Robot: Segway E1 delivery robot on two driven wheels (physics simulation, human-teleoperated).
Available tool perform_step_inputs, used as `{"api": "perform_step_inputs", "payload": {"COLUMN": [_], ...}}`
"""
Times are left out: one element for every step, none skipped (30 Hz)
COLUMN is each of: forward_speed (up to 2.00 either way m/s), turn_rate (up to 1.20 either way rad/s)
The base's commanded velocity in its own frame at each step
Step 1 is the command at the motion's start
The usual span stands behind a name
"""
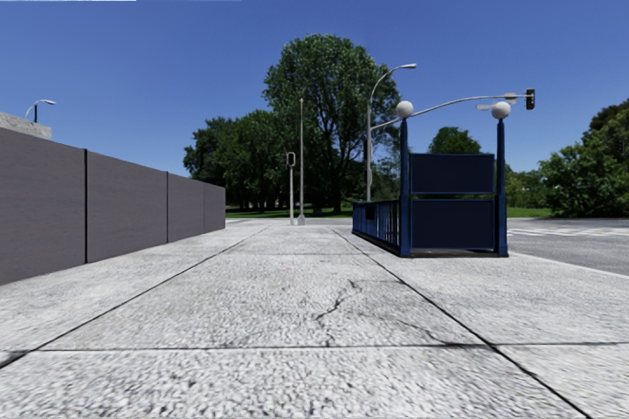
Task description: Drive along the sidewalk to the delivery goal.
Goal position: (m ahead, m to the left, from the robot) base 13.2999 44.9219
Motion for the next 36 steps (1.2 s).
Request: {"api": "perform_step_inputs", "payload": {"forward_speed": [2.0, 2.0, 2.0, 2.0, 2.0, 2.0, 2.0, 2.0, 2.0, 2.0, 2.0, 2.0, 2.0, 2.0, 2.0, 2.0, 2.0, 2.0, 2.0, 2.0, 2.0, 2.0, 2.0, 2.0, 2.0, 2.0, 2.0, 2.0, 2.0, 2.0, 2.0, 2.0, 2.0, 2.0, 2.0, 2.0], "turn_rate": [0.22, 0.22, 0.23, 0.23, 0.24, 0.25, 0.25, 0.26, 0.26, 0.27, 0.27, 0.27, 0.27, 0.27, 0.27, 0.27, 0.27, 0.27, 0.27, 0.27, 0.27, 0.27, 0.27, 0.27, 0.27, 0.27, 0.27, 0.27, 0.27, 0.21, 0.1, 0.0, 0.0, 0.0, 0.0, 0.0]}}
